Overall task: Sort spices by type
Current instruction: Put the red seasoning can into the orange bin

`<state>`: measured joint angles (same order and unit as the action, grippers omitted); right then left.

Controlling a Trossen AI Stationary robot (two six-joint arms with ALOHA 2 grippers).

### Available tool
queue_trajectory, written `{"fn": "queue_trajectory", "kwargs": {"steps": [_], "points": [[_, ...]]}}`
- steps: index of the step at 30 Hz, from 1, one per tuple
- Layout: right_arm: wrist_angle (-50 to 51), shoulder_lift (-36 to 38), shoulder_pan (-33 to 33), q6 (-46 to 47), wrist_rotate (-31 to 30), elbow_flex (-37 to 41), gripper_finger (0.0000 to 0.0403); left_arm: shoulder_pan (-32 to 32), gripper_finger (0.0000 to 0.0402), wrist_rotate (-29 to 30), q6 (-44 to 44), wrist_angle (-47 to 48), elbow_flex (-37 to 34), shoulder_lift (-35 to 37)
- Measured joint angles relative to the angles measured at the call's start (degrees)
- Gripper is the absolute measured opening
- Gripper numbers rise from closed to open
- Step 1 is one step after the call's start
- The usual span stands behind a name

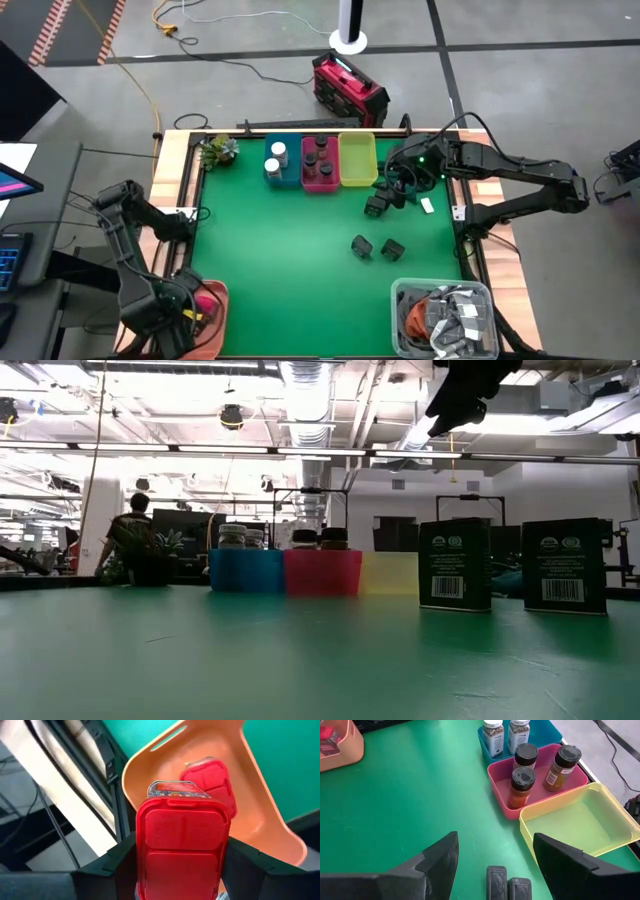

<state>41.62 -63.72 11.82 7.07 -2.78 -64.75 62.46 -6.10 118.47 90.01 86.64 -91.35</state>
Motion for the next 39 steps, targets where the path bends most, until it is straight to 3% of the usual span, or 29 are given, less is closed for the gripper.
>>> {"fn": "queue_trajectory", "kwargs": {"steps": [9, 16, 20, 31, 39], "points": [[-0.04, 0.0, 0.02, 0.47, 0.02, 0.0, 0.0284, 1.3, 0.0219, -0.55, 11.99, -0.04, -3.55, -0.02], [-0.04, 0.0, 0.02, 0.59, 0.01, 0.0, 0.0284, 0.74, 0.0219, 0.41, 11.88, -1.3, -5.59, -0.09], [-0.04, 0.0, 0.02, 0.59, 0.02, 0.0, 0.0284, 0.74, 0.0219, 4.55, 11.41, -5.97, -6.77, -0.09], [-0.06, 0.0, 0.01, 0.57, 0.0, 0.0, 0.0284, 0.18, 0.0221, 3.8, 10.24, -11.47, -11.03, -0.27], [-0.08, 0.0, 0.02, 0.55, -0.01, 0.0, 0.0284, -0.38, 0.0274, 4.07, 9.12, -12.1, -11.16, -0.26]]}}
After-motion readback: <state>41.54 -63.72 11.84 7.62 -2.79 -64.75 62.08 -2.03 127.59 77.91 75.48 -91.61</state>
